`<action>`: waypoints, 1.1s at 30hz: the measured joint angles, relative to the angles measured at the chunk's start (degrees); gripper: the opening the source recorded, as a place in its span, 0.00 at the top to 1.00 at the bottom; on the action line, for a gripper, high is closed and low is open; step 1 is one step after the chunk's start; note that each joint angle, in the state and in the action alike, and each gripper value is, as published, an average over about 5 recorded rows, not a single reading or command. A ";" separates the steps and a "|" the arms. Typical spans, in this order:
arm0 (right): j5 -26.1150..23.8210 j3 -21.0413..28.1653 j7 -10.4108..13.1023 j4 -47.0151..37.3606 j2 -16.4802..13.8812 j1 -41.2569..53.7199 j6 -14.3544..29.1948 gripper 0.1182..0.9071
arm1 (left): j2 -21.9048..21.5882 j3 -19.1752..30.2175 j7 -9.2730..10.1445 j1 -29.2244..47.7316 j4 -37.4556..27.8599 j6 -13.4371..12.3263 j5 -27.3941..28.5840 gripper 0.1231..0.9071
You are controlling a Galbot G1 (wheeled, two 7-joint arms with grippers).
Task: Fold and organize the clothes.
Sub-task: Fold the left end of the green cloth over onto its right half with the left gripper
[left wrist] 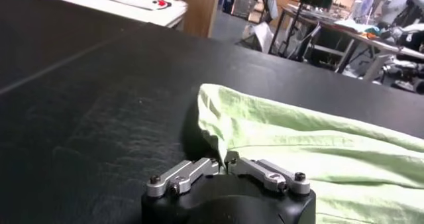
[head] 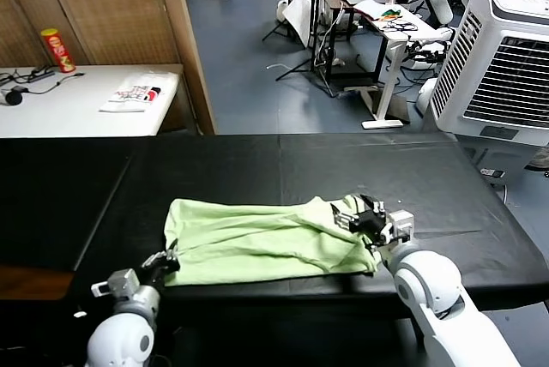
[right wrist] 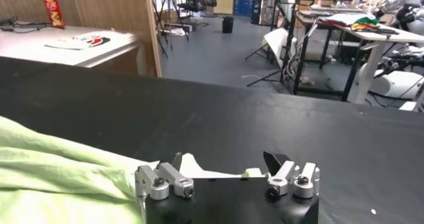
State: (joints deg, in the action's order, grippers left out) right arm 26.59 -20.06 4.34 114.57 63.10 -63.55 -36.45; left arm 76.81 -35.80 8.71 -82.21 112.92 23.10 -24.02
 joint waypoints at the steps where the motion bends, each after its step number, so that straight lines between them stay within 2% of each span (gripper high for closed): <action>1: -0.09 0.00 0.03 -0.15 0.12 0.13 0.00 0.14 | -0.63 -0.30 -0.23 0.05 -0.29 -0.75 1.37 0.97; 5: -0.53 0.14 0.07 -0.70 0.73 0.42 0.02 0.14 | -4.89 -2.27 -1.32 -0.02 -2.38 -3.12 4.67 0.97; 10: -1.28 0.36 0.10 -1.36 1.82 0.41 0.07 0.14 | -12.54 -6.80 -2.02 0.20 -6.38 -4.58 3.55 0.97; 14: -2.06 0.42 0.13 -1.65 2.81 0.08 0.18 0.14 | -18.24 -9.79 -1.94 0.00 -8.49 -5.03 3.08 0.97; 17: -2.87 0.38 0.17 -1.63 3.64 -0.49 0.24 0.14 | -20.27 -10.45 -1.35 -0.62 -8.09 -4.22 2.13 0.97; 21: -3.99 -0.08 0.22 -1.19 4.59 -1.52 0.26 0.14 | -19.63 -9.15 0.11 -1.24 -4.44 -2.24 -0.04 0.97; 25: -4.91 -1.24 0.25 -0.63 4.97 -2.90 0.44 0.14 | -16.64 -5.19 2.26 -0.83 0.94 -0.57 -0.80 0.97; 33: -6.33 -3.94 0.24 -0.07 5.59 -5.68 0.90 0.14 | -8.83 9.63 7.17 3.30 8.08 2.34 -1.94 0.97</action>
State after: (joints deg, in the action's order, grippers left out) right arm 20.26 -24.00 4.59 114.50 68.69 -69.24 -35.56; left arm 67.97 -26.17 15.88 -78.91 121.00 25.44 -25.97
